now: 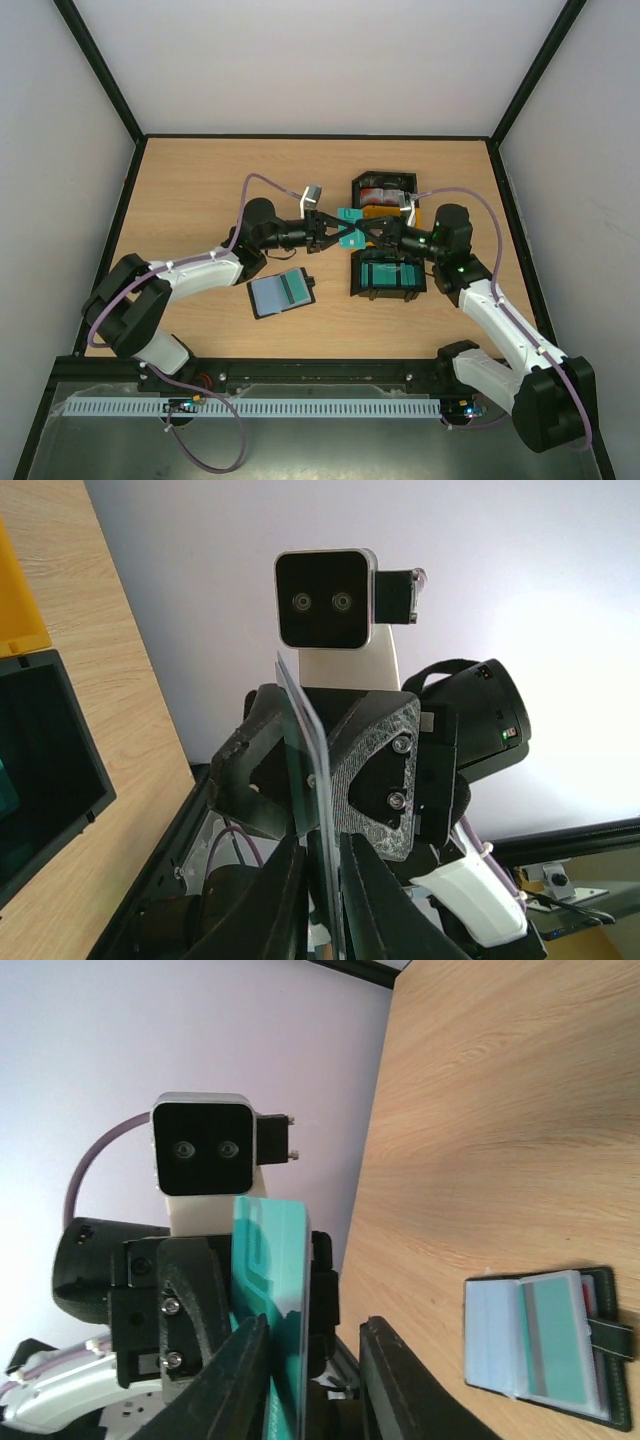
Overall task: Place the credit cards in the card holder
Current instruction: Pick up the credit card from the storage box.
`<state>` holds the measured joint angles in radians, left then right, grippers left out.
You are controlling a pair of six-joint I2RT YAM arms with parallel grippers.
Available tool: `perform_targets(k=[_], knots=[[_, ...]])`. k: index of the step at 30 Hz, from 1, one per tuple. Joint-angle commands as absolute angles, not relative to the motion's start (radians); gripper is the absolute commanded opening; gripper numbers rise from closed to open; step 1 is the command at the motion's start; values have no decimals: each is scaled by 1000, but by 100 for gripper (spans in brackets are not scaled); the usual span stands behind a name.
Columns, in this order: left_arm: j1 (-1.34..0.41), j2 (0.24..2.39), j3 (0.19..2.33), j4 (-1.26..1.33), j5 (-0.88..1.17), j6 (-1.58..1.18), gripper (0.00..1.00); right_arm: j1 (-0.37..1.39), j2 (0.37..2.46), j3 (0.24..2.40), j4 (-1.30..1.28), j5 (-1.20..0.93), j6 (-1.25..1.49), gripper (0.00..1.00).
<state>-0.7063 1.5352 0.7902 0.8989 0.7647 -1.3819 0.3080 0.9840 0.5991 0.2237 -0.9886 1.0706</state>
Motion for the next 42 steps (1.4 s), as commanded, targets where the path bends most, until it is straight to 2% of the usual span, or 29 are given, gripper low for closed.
perform_targets(k=[1,6,12,24,25,27,29,32,38,42], knots=[[-709,1552,829,963,799,-1395,12,323,986,600,311,-1029,1101,22],[-710,1564,848,932,799,-1381,12,335,988,590,325,-1031,1101,14],[-712,1571,868,861,791,-1347,12,350,988,589,316,-1023,1071,13],[-722,1575,919,747,798,-1268,12,401,1031,680,65,-936,876,19],[-723,1572,921,731,794,-1255,10,402,1030,685,52,-923,872,21],[-721,1562,927,689,785,-1221,7,400,1020,699,29,-899,861,32],[-716,1551,930,654,777,-1191,5,401,998,707,16,-858,863,50],[-700,1533,924,632,780,-1172,3,398,954,704,26,-797,892,63],[-676,1483,910,635,801,-1149,3,393,874,668,64,-738,950,65],[-660,1455,907,630,794,-1136,2,393,835,625,135,-810,953,60]])
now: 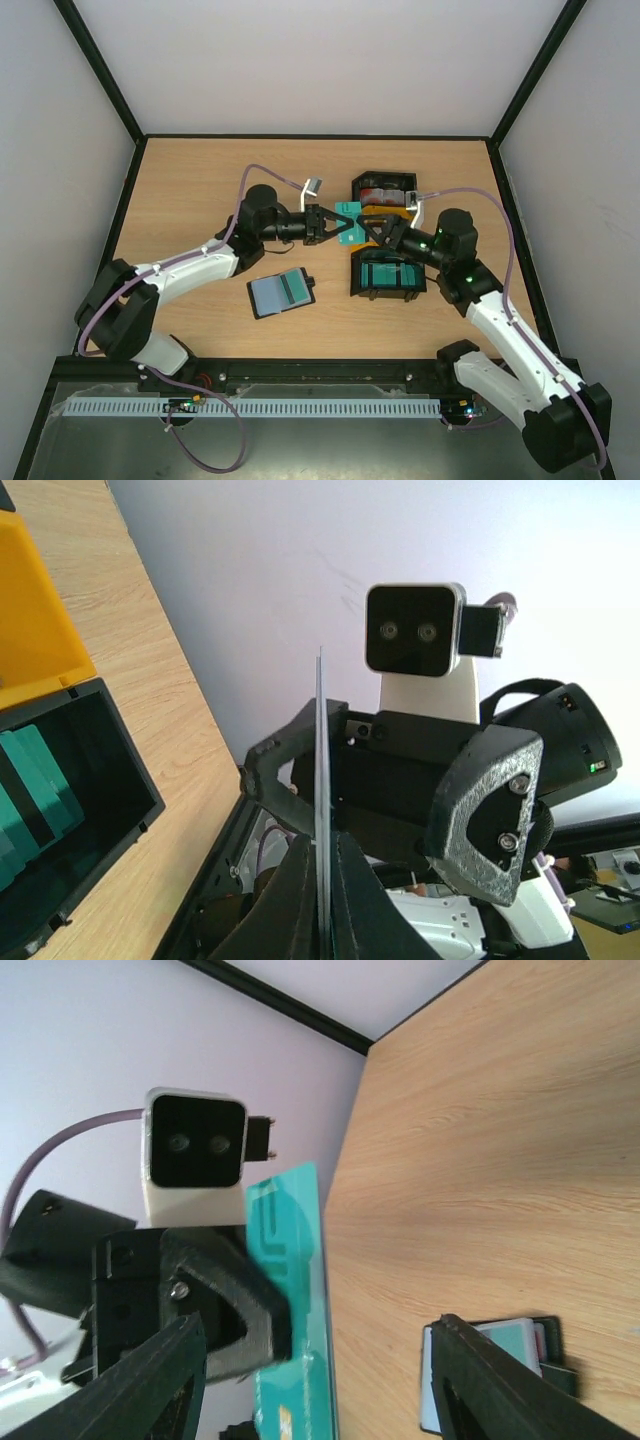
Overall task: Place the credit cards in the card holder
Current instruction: Pick up the credit card from the storage box.
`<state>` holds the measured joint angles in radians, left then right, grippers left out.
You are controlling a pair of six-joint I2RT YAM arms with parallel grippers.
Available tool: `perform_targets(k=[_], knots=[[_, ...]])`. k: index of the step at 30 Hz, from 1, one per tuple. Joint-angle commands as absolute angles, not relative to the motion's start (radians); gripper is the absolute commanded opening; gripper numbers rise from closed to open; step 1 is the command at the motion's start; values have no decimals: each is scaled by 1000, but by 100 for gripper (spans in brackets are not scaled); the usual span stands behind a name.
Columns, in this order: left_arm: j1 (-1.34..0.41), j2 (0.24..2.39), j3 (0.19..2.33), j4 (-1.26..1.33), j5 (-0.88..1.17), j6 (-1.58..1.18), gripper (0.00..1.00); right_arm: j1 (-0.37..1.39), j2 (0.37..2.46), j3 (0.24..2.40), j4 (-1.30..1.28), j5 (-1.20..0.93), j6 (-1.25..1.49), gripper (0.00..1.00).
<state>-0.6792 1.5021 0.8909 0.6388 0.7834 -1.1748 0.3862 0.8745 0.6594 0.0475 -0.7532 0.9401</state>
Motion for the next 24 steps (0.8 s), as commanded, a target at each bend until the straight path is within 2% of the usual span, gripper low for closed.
perform_targets(k=[1,8,15,24], knots=[[-655,1451,907,628,792,-1135,3,393,825,619,125,-816,941,57],[-630,1429,905,630,786,-1141,3,393,762,586,107,-837,919,34],[-634,1423,899,664,782,-1172,3,393,775,584,106,-848,902,32],[-641,1421,897,689,784,-1190,3,393,823,607,72,-817,891,24]])
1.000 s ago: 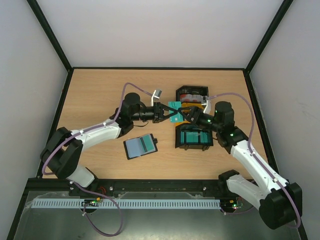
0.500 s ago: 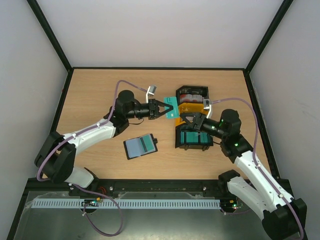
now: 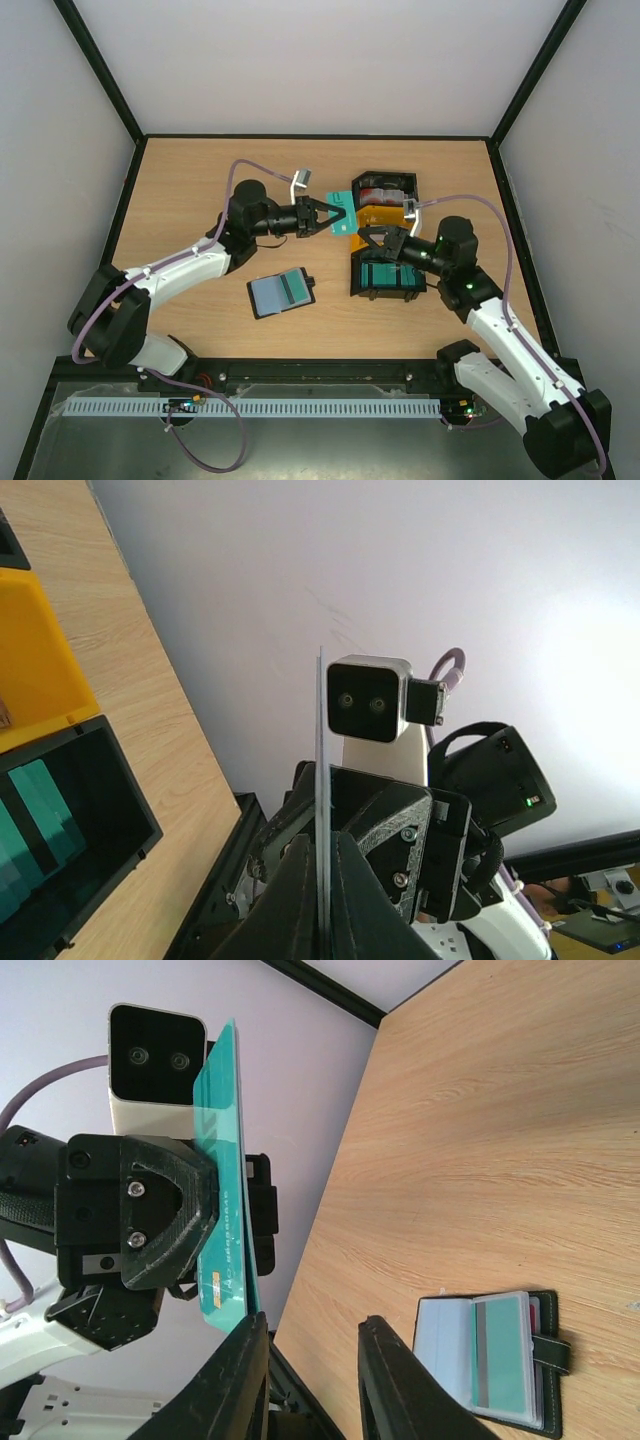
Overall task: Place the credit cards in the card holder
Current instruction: Pick up the credit card from the storage box.
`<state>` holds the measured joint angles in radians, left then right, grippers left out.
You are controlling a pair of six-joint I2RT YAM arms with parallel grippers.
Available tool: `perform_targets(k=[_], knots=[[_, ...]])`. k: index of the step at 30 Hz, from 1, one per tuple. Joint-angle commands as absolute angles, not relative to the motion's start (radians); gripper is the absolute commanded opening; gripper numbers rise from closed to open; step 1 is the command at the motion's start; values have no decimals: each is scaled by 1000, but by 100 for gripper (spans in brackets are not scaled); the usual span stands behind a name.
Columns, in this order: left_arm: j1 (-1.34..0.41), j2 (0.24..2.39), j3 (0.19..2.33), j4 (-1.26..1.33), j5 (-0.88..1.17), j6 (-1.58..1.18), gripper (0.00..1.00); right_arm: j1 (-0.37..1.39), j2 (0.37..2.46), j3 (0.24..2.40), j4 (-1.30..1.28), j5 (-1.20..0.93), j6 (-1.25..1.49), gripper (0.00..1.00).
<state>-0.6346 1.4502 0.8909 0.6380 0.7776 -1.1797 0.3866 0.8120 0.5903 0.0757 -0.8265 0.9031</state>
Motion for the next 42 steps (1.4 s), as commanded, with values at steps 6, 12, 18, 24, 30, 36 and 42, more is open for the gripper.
perform_targets(k=[6,12,18,24,30,36,42], knots=[[-646,1422,896,699,791,-1195,3,393,834,612,66,-816,887,24],[-648,1418,895,697,782,-1191,3,393,831,617,80,-846,893,25],[-646,1405,893,633,728,-1151,3,393,757,577,137,-899,902,40],[-646,1410,891,644,731,-1162,3,393,724,571,167,-896,922,47],[-647,1404,890,664,744,-1175,3,393,787,597,125,-852,920,30],[-647,1395,884,668,749,-1175,2,393,785,600,127,-841,926,28],[-647,1395,881,663,742,-1172,3,393,754,585,170,-870,937,31]])
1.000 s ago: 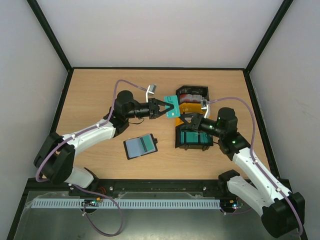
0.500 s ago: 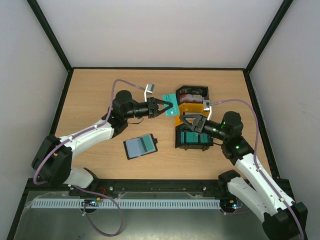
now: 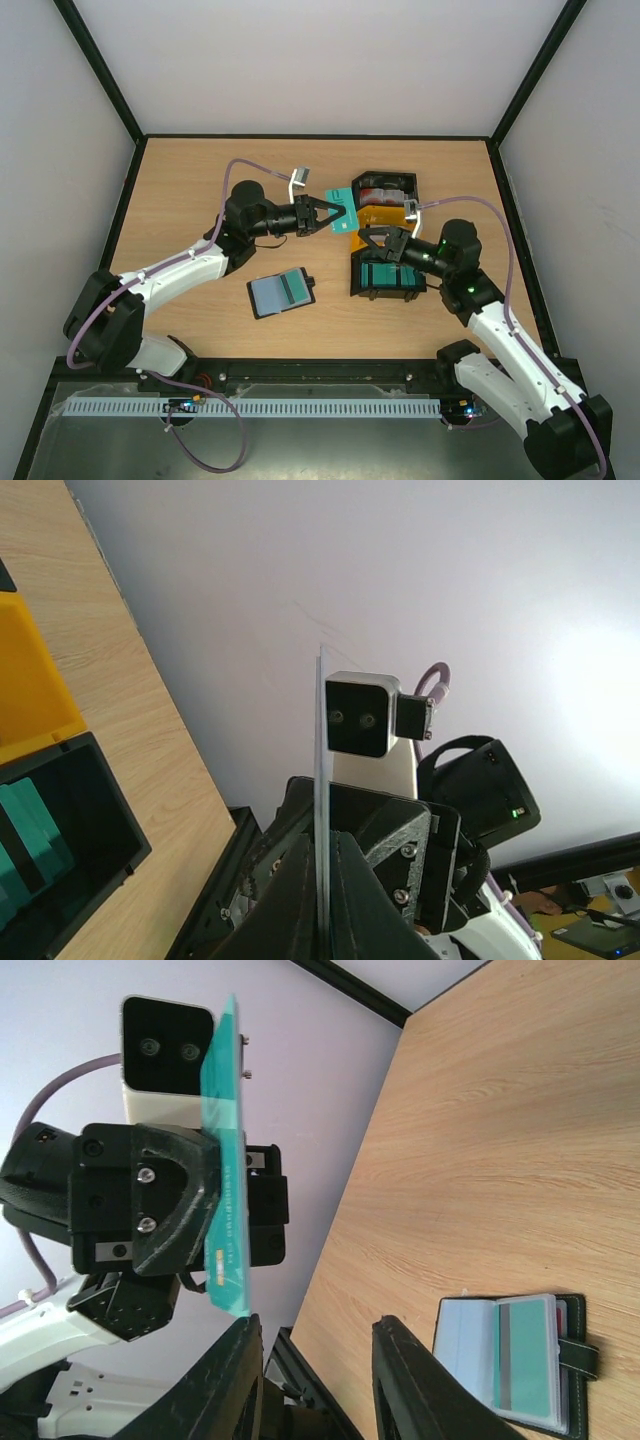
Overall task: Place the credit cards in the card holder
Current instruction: Pick up the credit card from the storage box.
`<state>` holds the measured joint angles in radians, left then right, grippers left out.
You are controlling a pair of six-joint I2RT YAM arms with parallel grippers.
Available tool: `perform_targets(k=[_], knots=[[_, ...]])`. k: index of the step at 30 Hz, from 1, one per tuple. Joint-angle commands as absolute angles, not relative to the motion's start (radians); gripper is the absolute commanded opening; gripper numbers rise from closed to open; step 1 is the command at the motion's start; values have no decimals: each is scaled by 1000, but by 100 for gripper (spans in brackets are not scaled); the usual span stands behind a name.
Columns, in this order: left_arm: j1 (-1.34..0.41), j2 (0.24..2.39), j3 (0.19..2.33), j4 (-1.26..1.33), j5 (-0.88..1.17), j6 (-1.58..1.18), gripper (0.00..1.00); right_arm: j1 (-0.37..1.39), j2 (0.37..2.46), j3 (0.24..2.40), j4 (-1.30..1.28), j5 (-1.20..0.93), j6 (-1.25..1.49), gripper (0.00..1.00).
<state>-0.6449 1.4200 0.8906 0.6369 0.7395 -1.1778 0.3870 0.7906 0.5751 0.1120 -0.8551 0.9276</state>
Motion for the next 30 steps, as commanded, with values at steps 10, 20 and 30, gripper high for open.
perform_targets(k=[10,20,30], knots=[[-652,1389,881,668,745,-1175,3,393,787,592,177,-873,956,26],[-661,1387,882,673,757,-1172,3,393,808,607,159,-862,953,21],[-676,1387,885,707,790,-1158,3,393,846,633,137,-857,973,21]])
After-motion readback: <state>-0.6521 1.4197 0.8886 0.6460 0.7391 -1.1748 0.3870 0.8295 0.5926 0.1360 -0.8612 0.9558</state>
